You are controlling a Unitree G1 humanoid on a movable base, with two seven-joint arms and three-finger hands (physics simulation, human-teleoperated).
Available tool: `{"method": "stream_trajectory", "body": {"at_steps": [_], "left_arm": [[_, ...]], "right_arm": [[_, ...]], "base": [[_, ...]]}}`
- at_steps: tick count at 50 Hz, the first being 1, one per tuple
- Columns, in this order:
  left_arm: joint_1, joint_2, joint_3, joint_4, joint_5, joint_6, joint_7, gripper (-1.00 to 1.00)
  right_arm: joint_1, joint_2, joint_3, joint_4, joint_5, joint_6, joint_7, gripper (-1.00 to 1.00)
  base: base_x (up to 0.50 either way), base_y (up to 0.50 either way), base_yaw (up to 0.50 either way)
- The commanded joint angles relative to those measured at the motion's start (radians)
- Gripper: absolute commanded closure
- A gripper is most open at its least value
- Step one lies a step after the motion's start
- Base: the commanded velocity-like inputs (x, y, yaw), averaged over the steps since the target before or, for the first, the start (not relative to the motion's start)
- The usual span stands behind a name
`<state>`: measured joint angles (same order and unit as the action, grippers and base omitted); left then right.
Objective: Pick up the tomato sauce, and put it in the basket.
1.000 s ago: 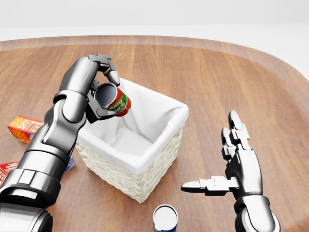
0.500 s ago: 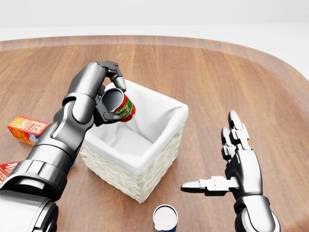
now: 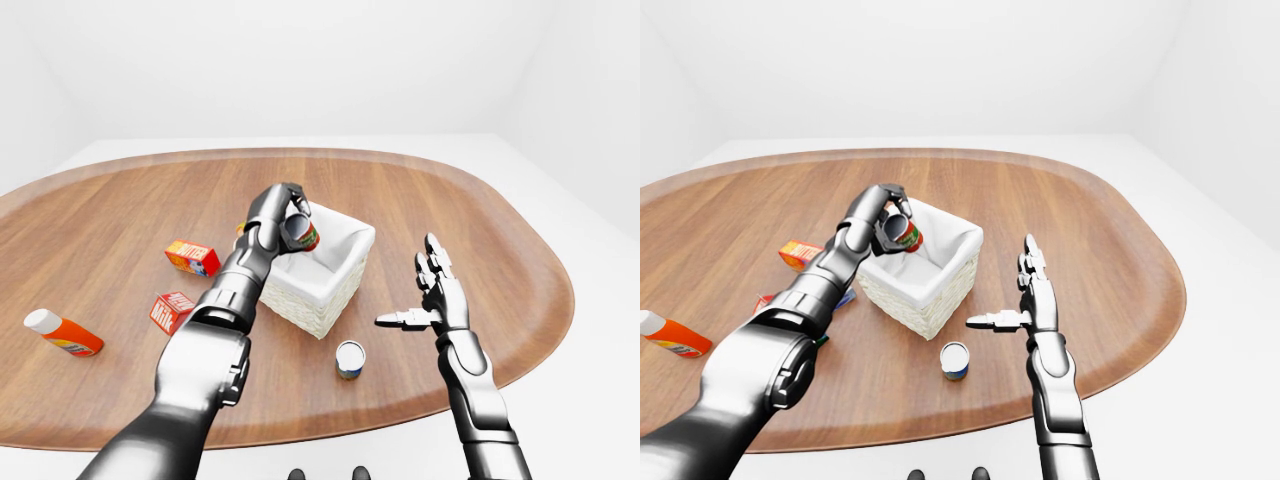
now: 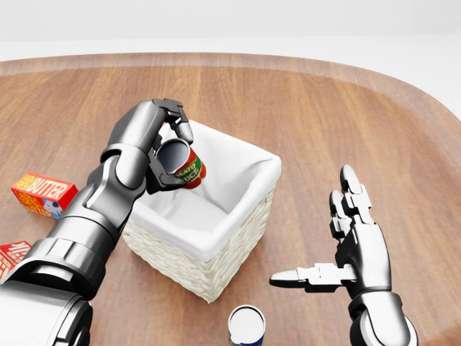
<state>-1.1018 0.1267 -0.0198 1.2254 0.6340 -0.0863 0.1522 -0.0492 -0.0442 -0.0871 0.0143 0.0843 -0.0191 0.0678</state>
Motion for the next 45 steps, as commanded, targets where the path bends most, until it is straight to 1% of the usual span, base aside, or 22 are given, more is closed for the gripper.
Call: {"method": "stream_trajectory", "body": {"at_steps": [1,6,10,11,12,13,18,27,29,36,39,42,44,45], "left_arm": [[-0.005,-0.003,0.010,0.019,0.005,-0.001,0.021,1.00],[-0.006,-0.003,0.010,0.022,0.008,-0.001,0.026,1.00],[-0.007,-0.003,0.011,0.024,0.011,-0.001,0.029,1.00],[-0.005,-0.002,0.010,0.024,0.012,-0.001,0.030,0.76],[-0.006,-0.001,0.009,0.026,0.015,-0.001,0.036,-0.46],[-0.007,-0.001,0.011,0.028,0.014,0.000,0.035,-1.00],[-0.008,-0.002,0.011,0.026,0.017,0.004,0.039,-1.00],[-0.005,-0.002,0.011,0.028,0.019,-0.001,0.046,-1.00],[-0.005,-0.003,0.011,0.021,0.018,0.003,0.042,-1.00],[-0.006,-0.001,0.012,-0.005,0.008,0.004,0.031,-1.00],[-0.002,0.001,0.014,-0.026,-0.003,0.000,0.024,-1.00],[0.008,0.013,0.021,-0.069,-0.023,-0.001,0.005,-1.00],[0.014,0.020,0.023,-0.102,-0.034,0.006,-0.011,-1.00],[0.022,0.024,0.027,-0.141,-0.044,0.015,-0.027,-1.00]], "right_arm": [[0.000,-0.001,-0.001,-0.007,0.001,0.006,0.000,-1.00],[0.006,0.000,0.001,-0.016,0.000,0.009,0.001,-1.00],[0.002,-0.001,-0.002,-0.008,0.001,0.005,0.002,-1.00],[0.000,-0.001,-0.002,-0.003,0.001,0.001,0.002,-1.00],[0.003,0.000,0.000,-0.010,0.001,0.006,0.002,-1.00],[0.005,0.000,0.000,-0.012,0.001,0.008,0.003,-1.00],[0.009,0.001,0.001,-0.017,0.000,0.007,0.003,-1.00],[0.014,0.002,0.001,-0.022,0.000,0.008,0.004,-1.00],[0.013,0.002,0.001,-0.021,-0.001,0.008,0.004,-1.00],[0.010,0.002,0.001,-0.016,-0.001,0.005,0.004,-1.00],[0.006,0.000,-0.001,-0.015,0.000,0.007,0.003,-1.00],[0.004,-0.001,-0.003,-0.016,0.002,0.010,0.003,-1.00],[0.005,0.001,-0.001,-0.010,0.000,0.004,0.002,-1.00],[0.008,0.002,0.002,-0.008,-0.003,0.000,0.002,-1.00]], "base": [[0.00,0.00,0.00],[0.00,0.00,0.00],[0.00,0.00,0.00],[0.00,0.00,0.00],[0.00,0.00,0.00],[0.00,0.00,0.00],[0.00,0.00,0.00],[0.00,0.00,0.00],[0.00,0.00,0.00],[0.00,0.00,0.00],[0.00,0.00,0.00],[0.00,0.00,0.00],[0.00,0.00,0.00],[0.00,0.00,0.00]]}}
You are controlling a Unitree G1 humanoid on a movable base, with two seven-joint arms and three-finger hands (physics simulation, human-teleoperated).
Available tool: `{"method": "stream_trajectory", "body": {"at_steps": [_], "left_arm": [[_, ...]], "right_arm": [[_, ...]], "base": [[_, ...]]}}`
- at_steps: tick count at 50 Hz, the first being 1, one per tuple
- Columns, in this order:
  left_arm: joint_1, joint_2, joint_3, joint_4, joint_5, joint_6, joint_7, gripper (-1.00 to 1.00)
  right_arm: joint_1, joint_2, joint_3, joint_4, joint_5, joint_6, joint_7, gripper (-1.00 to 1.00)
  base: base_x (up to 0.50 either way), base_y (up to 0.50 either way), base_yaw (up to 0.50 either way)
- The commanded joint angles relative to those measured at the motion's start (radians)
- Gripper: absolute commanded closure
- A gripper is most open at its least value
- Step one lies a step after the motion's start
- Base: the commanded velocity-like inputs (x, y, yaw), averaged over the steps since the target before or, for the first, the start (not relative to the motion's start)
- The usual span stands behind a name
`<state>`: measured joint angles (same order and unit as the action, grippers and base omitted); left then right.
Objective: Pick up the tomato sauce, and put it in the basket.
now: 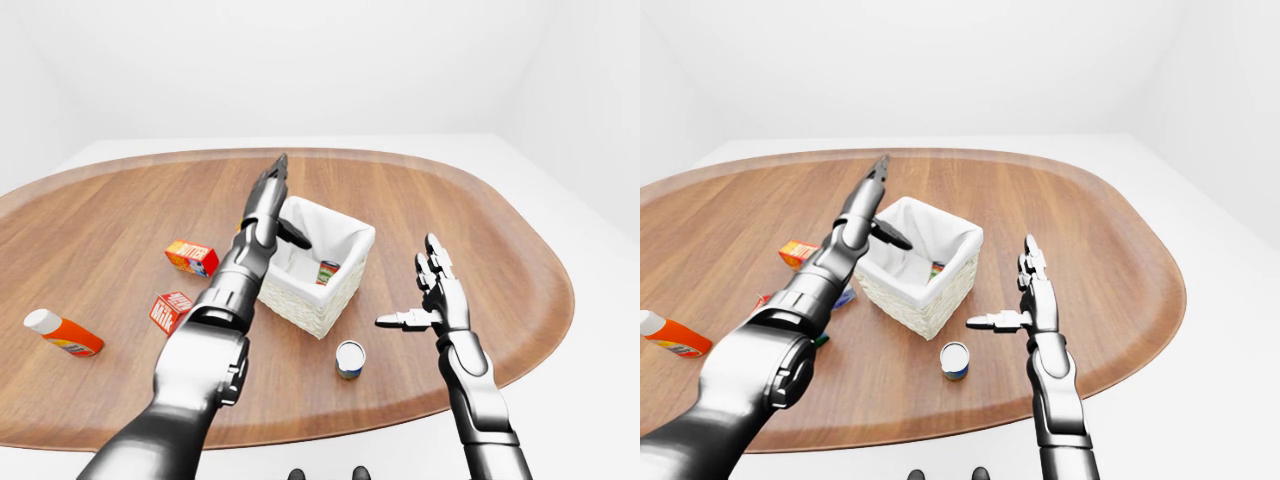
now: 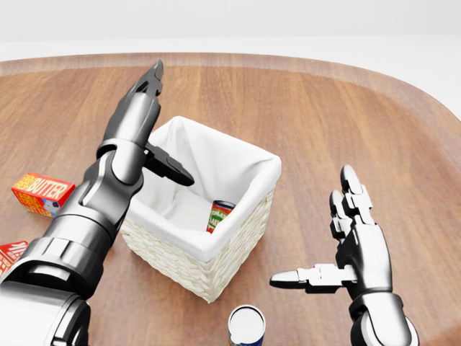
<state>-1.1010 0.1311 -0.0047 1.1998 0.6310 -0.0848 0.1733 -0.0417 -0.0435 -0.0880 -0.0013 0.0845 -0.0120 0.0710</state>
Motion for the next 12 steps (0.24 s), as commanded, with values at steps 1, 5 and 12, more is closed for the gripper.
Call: {"method": "stream_trajectory", "body": {"at_steps": [1,5,12], "left_arm": [[0.027,0.021,0.012,-0.143,-0.046,0.022,-0.059,-1.00],[0.056,0.021,0.015,-0.279,-0.065,0.078,-0.108,-1.00],[0.119,0.015,0.016,-0.477,-0.076,0.157,-0.169,-1.00]], "right_arm": [[0.001,0.002,0.004,0.007,-0.004,-0.007,-0.001,-1.00],[-0.003,0.000,0.001,0.005,-0.002,-0.001,-0.002,-1.00],[-0.007,0.000,0.002,0.017,-0.003,-0.010,-0.003,-1.00]], "base": [[0.00,0.00,0.00],[0.00,0.00,0.00],[0.00,0.00,0.00]]}}
